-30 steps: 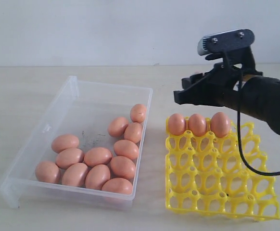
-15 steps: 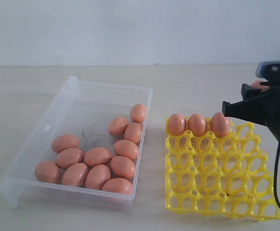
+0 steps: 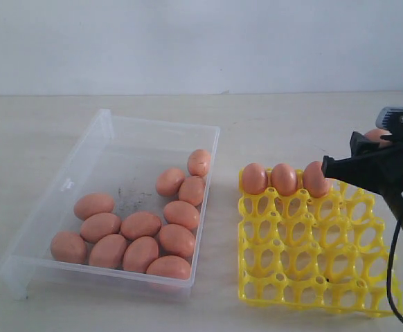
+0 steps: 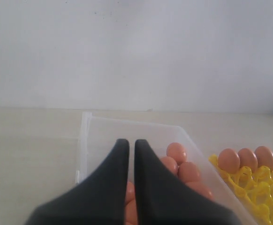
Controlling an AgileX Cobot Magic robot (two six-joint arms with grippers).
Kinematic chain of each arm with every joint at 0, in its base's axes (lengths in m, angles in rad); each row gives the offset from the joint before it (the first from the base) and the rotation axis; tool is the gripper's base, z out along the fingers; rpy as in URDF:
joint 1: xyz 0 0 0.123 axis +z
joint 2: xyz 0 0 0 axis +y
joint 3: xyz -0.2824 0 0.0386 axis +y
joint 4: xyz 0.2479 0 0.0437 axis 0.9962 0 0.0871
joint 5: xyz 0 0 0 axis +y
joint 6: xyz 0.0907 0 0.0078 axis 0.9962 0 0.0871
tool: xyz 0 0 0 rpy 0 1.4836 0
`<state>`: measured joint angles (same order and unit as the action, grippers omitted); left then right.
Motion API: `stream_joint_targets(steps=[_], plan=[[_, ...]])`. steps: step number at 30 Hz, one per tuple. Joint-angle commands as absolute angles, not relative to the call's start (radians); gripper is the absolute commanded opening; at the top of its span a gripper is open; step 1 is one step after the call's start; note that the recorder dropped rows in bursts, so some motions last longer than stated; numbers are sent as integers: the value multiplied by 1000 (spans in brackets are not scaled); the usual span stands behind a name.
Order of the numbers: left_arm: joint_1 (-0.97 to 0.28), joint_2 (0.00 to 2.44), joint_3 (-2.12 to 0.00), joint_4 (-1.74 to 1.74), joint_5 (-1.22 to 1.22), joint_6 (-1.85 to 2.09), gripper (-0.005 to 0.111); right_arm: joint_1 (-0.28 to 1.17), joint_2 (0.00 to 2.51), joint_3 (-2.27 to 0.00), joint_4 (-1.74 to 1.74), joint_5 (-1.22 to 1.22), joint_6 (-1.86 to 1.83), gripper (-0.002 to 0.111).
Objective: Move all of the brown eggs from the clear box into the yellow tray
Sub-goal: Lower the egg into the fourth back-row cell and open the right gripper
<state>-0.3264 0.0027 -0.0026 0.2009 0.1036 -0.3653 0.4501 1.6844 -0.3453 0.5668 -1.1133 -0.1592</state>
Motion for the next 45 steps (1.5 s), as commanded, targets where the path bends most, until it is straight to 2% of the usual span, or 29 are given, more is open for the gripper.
stream_joint_targets(steps=[1, 12, 45], plan=[[-334, 0, 0, 199, 98, -373, 4, 448, 1757, -340, 491, -1191, -124, 0], [-334, 0, 0, 199, 98, -373, 4, 448, 1897, -345, 483, -1221, -110, 0], [-334, 0, 0, 199, 98, -373, 4, 448, 1977, -454, 584, -1177, -110, 0]])
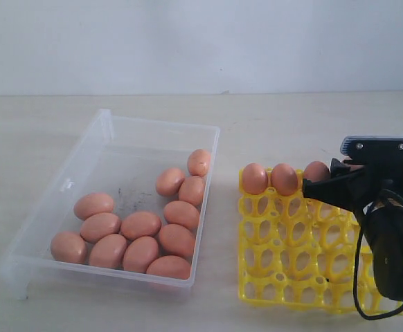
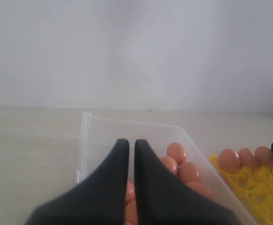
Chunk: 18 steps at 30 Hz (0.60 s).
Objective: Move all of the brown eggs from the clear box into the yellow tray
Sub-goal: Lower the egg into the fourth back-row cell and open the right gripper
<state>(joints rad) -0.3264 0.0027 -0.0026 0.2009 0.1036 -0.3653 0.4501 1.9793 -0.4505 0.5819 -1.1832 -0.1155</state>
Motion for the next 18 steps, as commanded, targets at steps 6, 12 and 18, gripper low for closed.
stream_joint_targets(steps=[6, 12, 18], plan=[[-334, 0, 0, 199, 98, -373, 4, 448, 1977, -454, 584, -1155, -110, 0], [-334, 0, 0, 199, 102, -373, 4, 448, 1977, -454, 584, -1139, -113, 0], [-334, 0, 0, 199, 102, -373, 4, 448, 1977, -454, 584, -1136, -113, 3]])
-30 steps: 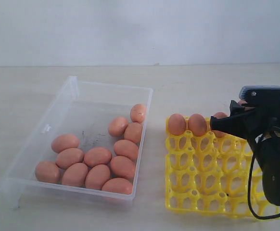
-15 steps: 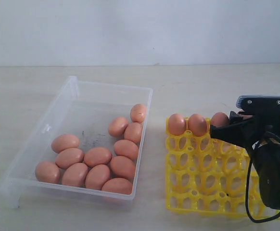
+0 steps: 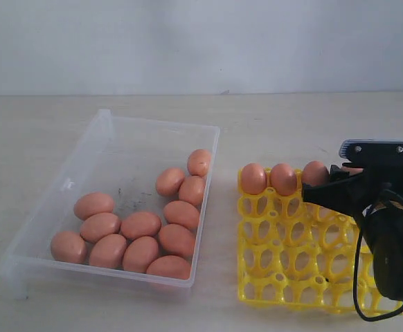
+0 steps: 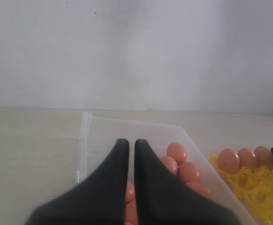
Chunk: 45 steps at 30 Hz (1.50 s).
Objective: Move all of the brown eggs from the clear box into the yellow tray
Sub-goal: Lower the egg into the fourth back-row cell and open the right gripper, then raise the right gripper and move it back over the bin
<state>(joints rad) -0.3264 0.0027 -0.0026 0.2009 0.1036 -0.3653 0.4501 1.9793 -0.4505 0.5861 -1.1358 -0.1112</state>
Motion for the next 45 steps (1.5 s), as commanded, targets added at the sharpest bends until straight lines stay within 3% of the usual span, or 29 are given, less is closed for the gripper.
stream_joint_targets(steps=[1, 10, 13, 29, 39, 45], plan=[[-334, 0, 0, 199, 102, -373, 4, 448, 1977, -454, 584, -1136, -113, 5], [-334, 0, 0, 199, 102, -373, 4, 448, 1977, -454, 585, -1136, -113, 40], [-334, 0, 0, 199, 102, -373, 4, 448, 1977, -454, 585, -1136, -113, 45], [-334, 0, 0, 199, 98, -373, 4, 450, 1958, -451, 615, -1188, -134, 45], [-334, 0, 0, 199, 100, -373, 4, 450, 1755, -451, 607, -1080, -140, 45], [-334, 0, 0, 199, 103, -373, 4, 450, 1641, -467, 293, -950, -81, 45]])
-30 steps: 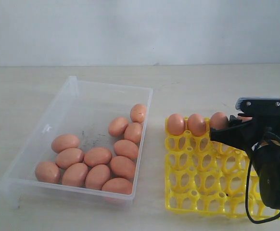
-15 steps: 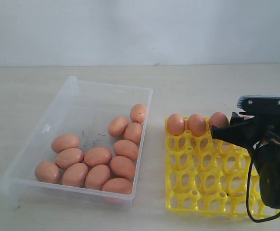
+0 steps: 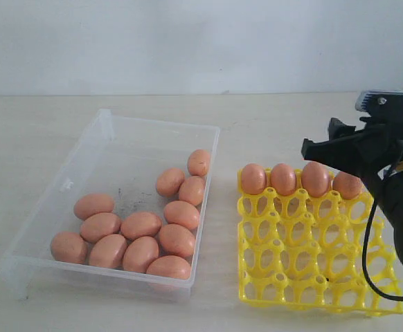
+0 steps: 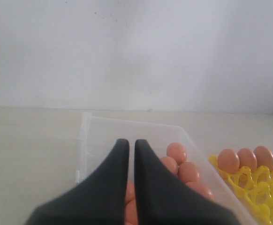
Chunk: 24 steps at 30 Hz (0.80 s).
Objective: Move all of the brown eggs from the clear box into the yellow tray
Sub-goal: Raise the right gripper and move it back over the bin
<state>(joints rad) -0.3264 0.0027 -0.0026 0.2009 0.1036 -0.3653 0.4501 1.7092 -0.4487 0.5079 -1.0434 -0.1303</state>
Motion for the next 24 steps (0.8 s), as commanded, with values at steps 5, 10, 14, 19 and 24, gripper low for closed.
stream_joint_targets(steps=[5, 10, 14, 19, 24], plan=[[-334, 0, 0, 199, 103, -373, 4, 451, 1567, -609, -40, -612, 158, 45], [-334, 0, 0, 199, 103, -373, 4, 536, 1558, -822, -389, -207, 427, 45], [-334, 0, 0, 199, 103, -373, 4, 652, 1560, -973, -455, -15, 458, 44], [-334, 0, 0, 199, 98, -373, 4, 766, 1586, -1124, -456, 146, 385, 11], [-334, 0, 0, 199, 98, -373, 4, 833, 1676, -1266, -450, 344, 322, 0]])
